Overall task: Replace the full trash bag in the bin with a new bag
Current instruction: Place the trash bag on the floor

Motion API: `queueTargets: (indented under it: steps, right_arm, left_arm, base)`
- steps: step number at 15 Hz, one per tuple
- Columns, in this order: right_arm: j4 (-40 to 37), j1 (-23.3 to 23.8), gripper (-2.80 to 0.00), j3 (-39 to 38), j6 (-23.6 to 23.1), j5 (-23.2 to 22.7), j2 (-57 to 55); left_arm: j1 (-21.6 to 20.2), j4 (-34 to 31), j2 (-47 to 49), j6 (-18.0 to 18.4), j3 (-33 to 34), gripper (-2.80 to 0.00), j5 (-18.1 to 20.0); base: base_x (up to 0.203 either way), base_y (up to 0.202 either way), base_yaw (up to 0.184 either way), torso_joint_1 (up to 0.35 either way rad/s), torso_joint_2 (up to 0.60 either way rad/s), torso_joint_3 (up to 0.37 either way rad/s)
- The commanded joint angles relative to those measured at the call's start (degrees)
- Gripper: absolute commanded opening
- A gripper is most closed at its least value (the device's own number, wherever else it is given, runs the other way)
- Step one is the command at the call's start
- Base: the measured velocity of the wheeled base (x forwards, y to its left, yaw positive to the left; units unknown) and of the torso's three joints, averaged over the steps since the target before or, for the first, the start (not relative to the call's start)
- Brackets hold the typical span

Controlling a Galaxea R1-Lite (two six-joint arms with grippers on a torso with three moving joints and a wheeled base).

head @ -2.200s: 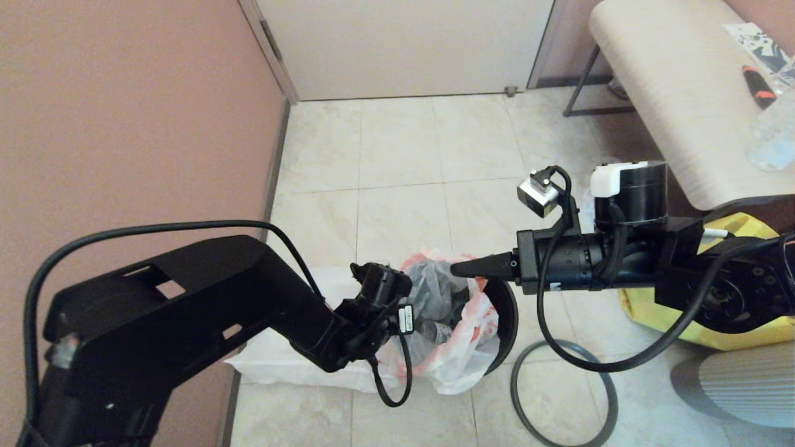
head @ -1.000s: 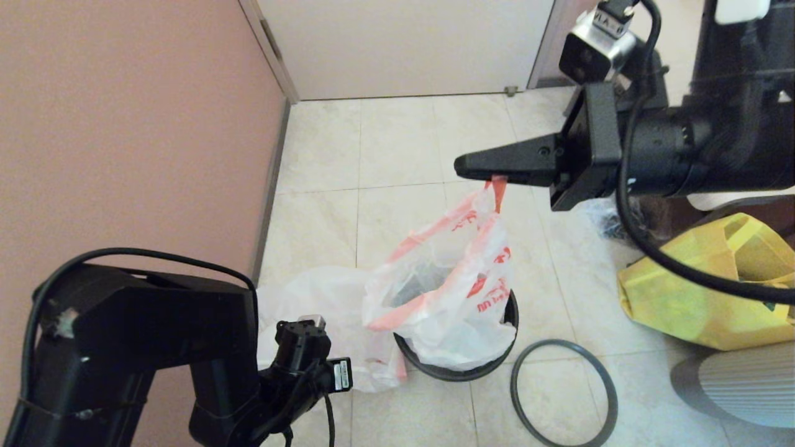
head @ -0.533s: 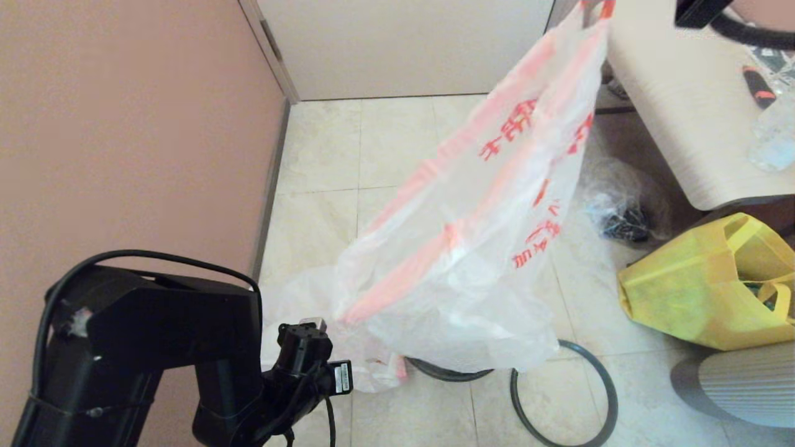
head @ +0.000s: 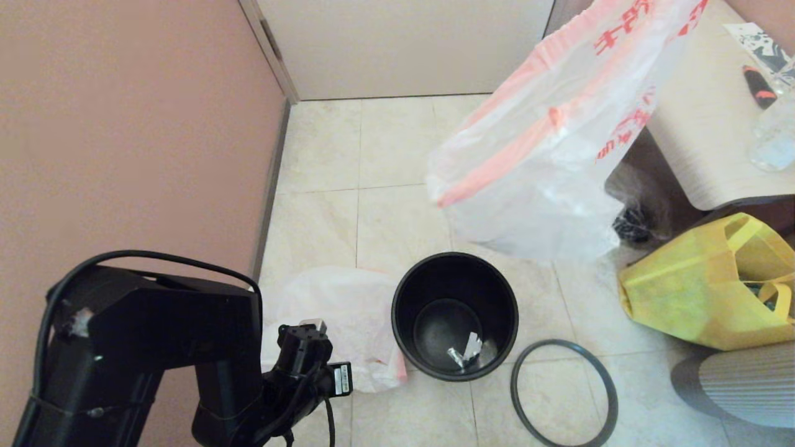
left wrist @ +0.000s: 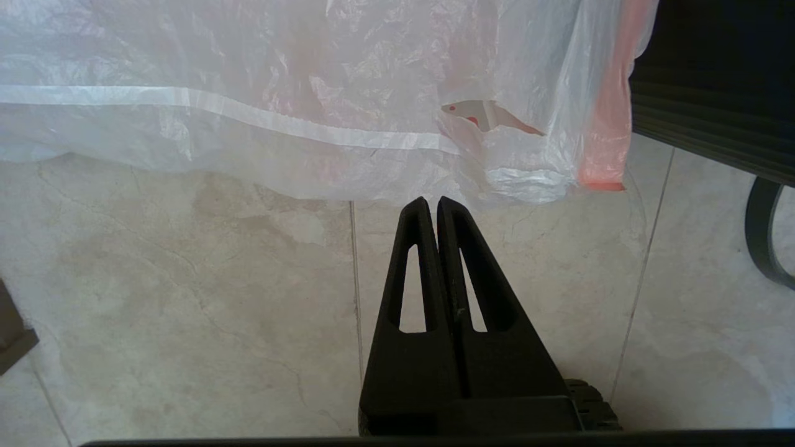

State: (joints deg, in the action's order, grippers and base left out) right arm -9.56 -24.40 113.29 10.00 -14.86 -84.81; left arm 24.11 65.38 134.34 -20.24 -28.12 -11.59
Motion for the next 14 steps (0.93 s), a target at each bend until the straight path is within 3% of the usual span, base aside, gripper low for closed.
queueTargets:
  steps: [1, 4, 6, 8, 11, 13, 14]
  right_arm:
    - [0.11, -1.15, -2.80, -0.55, -3.04, 11.75, 1.15]
    - [2.96, 3.44, -2.80, -5.65, -2.62, 17.99, -5.02]
    - [8.78, 9.04, -2.80, -9.79, -0.52, 18.65, -11.59]
    - [14.63, 14.72, -2.80, -13.61, 0.06, 18.91, -21.11]
    - [21.29, 22.21, -2.80, -15.88, 0.19, 19.21, -36.44]
    - [23.42, 25.63, -2.80, -16.52, -1.62, 20.57, -43.64]
    - [24.19, 26.78, -2.80, -16.75, -5.31, 22.70, -45.57]
  left_arm:
    - [0.06, 0.37, -0.02, -0.07, 0.09, -2.80, -0.10]
    - [0.06, 0.45, 0.04, -0.15, 0.17, -2.80, -0.10]
    - [0.06, 0.66, -0.04, -0.15, 0.24, -2.80, -0.10]
    - [0.14, 5.01, 0.34, 0.03, 1.65, -2.80, -0.01]
    - [0.41, 11.78, 2.94, 3.27, 3.42, -2.80, -0.10]
    - [0.41, 11.97, 3.03, 3.27, 3.43, -2.80, -0.10]
    - [0.41, 11.97, 3.03, 3.36, 3.43, -2.80, -0.10]
  base:
    - [0.000, 0.000, 0.000, 0.000, 0.00, 0.000]
    - [0.000, 0.000, 0.000, 0.000, 0.00, 0.000]
    - [0.000, 0.000, 0.000, 0.000, 0.00, 0.000]
    - [0.000, 0.000, 0.000, 0.000, 0.00, 0.000]
    - [0.000, 0.000, 0.000, 0.000, 0.00, 0.000]
    - [0.000, 0.000, 0.000, 0.000, 0.00, 0.000]
    - [0.000, 0.000, 0.000, 0.000, 0.00, 0.000]
